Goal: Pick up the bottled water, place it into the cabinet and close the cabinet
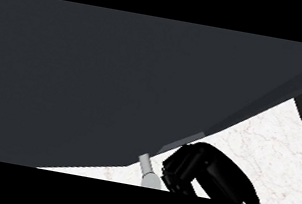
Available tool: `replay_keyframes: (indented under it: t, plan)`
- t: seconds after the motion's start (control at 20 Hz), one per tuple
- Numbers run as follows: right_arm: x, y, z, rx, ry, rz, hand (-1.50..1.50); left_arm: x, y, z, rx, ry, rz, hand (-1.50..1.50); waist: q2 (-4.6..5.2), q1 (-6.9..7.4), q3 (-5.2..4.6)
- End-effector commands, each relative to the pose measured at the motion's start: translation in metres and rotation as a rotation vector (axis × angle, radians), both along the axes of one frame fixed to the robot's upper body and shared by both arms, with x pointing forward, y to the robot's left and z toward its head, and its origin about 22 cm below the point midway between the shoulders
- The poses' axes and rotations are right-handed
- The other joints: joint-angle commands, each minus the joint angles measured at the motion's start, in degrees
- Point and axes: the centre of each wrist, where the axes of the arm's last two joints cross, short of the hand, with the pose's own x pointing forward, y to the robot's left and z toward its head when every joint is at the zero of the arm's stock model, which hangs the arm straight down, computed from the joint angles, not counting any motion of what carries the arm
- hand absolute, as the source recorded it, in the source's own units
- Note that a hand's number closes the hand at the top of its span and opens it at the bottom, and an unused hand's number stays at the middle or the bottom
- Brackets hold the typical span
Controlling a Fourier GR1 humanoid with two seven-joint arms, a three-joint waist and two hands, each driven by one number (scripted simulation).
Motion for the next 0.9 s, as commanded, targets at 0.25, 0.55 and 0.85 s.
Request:
replay_keyframes:
  t: [0.25, 0.55, 0.85]
  plan:
    - [0.109, 0.038, 0.029, -0.043, 0.063, -0.303, 1.50, -0.003, 0.001, -0.001, -0.056, -0.004, -0.015, -1.50, -0.31, -2.50, 0.37]
    - [0.160, 0.045, 0.033, -0.098, 0.077, -0.343, 1.50, -0.012, 0.007, 0.000, -0.055, -0.006, -0.029, -1.50, -0.56, -3.13, 0.48]
    - [0.182, 0.053, 0.036, -0.107, 0.088, -0.321, 1.50, -0.009, 0.011, 0.004, -0.061, -0.026, -0.001, -1.50, -0.73, -4.38, 0.50]
